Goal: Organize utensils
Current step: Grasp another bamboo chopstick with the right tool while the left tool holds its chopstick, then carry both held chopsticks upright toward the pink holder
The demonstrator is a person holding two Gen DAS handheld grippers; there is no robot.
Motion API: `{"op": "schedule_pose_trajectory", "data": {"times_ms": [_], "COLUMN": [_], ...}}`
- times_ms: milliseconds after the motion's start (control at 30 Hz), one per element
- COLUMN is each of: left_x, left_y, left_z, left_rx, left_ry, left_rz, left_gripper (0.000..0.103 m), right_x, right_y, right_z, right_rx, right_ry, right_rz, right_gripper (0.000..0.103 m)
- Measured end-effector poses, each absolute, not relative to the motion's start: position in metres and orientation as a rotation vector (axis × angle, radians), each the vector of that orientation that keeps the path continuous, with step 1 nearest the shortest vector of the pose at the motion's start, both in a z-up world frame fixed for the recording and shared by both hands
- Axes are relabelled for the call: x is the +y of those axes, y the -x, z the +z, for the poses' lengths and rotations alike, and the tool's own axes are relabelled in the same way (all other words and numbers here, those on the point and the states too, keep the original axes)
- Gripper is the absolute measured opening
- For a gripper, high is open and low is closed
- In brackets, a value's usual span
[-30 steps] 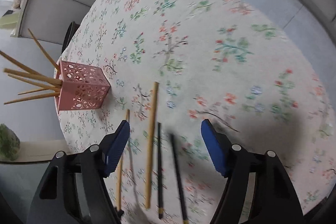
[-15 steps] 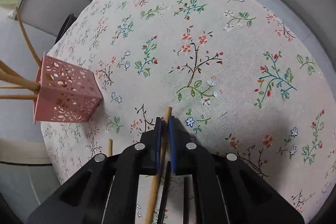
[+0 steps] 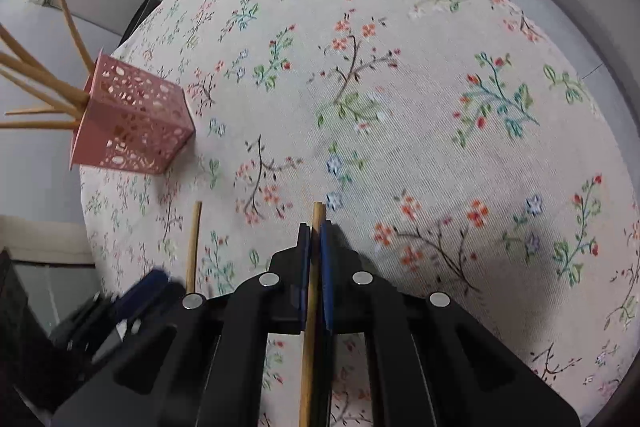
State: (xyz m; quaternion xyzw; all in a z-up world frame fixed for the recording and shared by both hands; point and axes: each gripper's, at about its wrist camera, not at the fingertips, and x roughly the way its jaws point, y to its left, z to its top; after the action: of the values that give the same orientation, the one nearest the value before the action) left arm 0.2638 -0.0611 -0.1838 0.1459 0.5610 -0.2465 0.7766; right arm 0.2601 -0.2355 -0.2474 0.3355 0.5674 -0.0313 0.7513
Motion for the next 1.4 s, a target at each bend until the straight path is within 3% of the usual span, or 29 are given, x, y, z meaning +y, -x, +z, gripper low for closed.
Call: {"op": "schedule_pose_trajectory", "data": {"times_ms": [167,233,367,933,1400], "left_x": [-0.07,-0.067,-0.062,0.011,0.016], "left_y": [-0.265,-0.262,-0.248,-0.139,-0.097], "left_z": [-0.211,-0.213,-0.206,-0.079,-0.003], "left_rx": [1.228,1.226,1.159,0.71,0.559], "left_ry": [-0.342,-0.328,-0.331,-0.004,-0.006], "left_rz": [-0.498,-0.503,-0.507,-0.55,-0.553], "left_gripper": [0.024,0.009,0.005,0.005,0.005], "right_x": [-0.235,-0.237,-0.237,-0.203,-0.182], "right_y": [-0.254,-0.251,-0.242,-0.118,-0.06], "right_z": [-0.249,-0.25,-0.245,-0.114,0.0], "right_rx": [1.261,1.261,1.228,0.797,0.577], "right_ry": [-0.733,-0.747,-0.731,-0.478,-0.346], "right_rz": [-0.021,-0.002,0.029,0.155,0.193], "right_gripper": [0.005,0.005,0.006,0.005,0.005]}}
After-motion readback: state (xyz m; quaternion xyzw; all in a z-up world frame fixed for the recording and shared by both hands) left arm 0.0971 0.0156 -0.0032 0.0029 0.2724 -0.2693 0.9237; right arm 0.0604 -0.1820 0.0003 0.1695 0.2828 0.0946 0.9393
